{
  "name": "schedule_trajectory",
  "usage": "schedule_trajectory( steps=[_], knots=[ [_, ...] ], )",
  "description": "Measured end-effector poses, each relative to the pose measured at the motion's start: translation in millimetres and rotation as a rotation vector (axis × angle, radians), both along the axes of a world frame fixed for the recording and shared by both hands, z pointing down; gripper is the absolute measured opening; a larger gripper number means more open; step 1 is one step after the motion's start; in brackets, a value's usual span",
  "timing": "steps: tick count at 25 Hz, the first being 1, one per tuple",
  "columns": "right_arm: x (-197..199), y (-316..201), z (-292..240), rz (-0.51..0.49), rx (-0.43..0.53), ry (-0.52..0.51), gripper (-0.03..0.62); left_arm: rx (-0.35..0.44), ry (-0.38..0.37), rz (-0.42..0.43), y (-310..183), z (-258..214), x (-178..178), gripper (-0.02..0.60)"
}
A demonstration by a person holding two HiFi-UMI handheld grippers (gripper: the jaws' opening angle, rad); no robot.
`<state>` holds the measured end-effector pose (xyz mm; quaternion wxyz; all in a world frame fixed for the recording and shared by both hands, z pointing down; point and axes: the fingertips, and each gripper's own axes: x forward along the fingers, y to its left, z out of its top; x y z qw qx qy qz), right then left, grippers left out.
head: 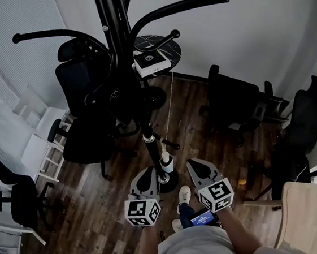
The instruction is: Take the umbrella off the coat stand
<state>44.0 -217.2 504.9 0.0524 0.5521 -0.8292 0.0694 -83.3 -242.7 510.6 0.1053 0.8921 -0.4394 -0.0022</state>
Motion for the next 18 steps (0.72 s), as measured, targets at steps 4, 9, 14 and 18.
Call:
schedule_trajectory(
  steps=[4,9,14,18],
  knots=[
    [-9,-15,8,-0.048,-0.032,0.027,0.027,-0.007,-0.001,0.023,-12,3,11,0.02],
    [-11,-32,15,-0.079,-0.054,0.048,0.058,-0.012,-0.007,0.042,-30,6,24,0.021],
    [-19,-49,25,-0.121,-0.078,0.044,0.064,-0.026,-0.018,0.06,-45,12,34,0.039],
    [-27,-62,30,-0.166,-0.092,0.05,0.084,-0.062,-0.018,0.083,-57,20,41,0.095]
  ],
)
